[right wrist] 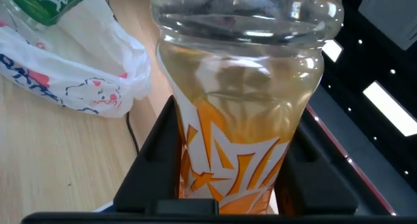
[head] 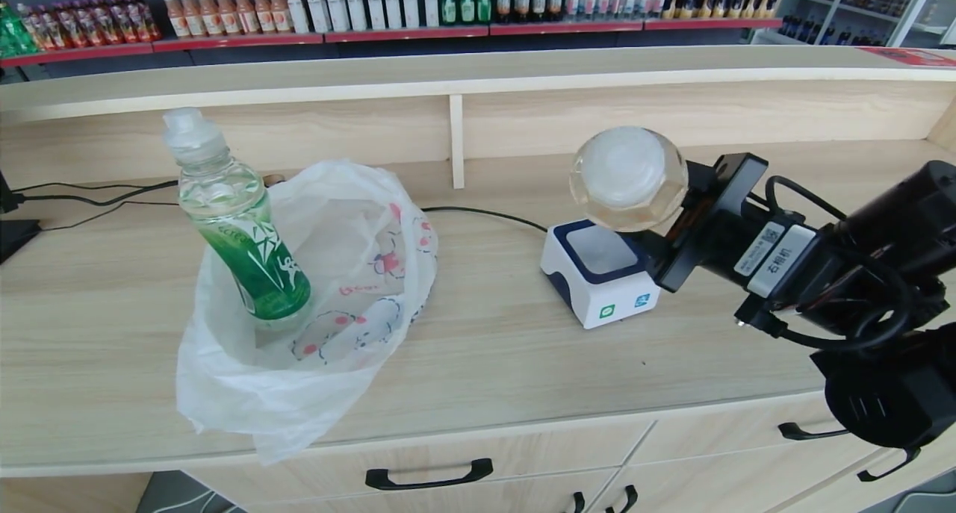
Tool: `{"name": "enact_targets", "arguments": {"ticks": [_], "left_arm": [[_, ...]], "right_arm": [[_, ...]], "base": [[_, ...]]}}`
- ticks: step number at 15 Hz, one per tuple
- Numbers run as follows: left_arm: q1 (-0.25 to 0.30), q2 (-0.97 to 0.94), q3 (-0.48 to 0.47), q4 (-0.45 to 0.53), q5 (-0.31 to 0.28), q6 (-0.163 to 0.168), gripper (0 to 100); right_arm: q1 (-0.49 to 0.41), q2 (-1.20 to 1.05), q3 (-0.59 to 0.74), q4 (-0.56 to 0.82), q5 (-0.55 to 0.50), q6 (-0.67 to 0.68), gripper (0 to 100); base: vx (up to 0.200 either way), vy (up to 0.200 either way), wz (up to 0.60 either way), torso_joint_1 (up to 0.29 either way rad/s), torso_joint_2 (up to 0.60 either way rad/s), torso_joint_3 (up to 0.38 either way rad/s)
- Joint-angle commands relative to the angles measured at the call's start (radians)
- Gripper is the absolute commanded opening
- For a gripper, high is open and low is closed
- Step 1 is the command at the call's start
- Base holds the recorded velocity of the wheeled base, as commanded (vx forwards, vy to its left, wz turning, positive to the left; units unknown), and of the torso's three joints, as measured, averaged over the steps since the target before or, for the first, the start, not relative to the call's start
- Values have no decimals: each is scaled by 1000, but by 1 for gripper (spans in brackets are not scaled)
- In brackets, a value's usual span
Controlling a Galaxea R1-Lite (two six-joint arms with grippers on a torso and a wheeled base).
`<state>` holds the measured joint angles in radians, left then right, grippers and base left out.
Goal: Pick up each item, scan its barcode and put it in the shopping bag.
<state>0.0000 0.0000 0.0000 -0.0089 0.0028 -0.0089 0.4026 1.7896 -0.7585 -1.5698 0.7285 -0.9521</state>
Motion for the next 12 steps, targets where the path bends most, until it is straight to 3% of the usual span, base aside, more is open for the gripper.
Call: {"name": "enact_targets", "arguments": {"ticks": [1,6,12], "left_arm": [[0,2,0,0,0,0,100],[0,0,0,0,0,0,100],[0,0,0,0,0,0,100]], "right_arm": [[1,2,33,-1,23,-20,0],[-51,8,-47,-1,100,-14,0],[-51,42,-36,-1,137,-31,0]], "base": [[0,0,0,0,0,0],[0,0,0,0,0,0],[0,0,0,0,0,0]]}}
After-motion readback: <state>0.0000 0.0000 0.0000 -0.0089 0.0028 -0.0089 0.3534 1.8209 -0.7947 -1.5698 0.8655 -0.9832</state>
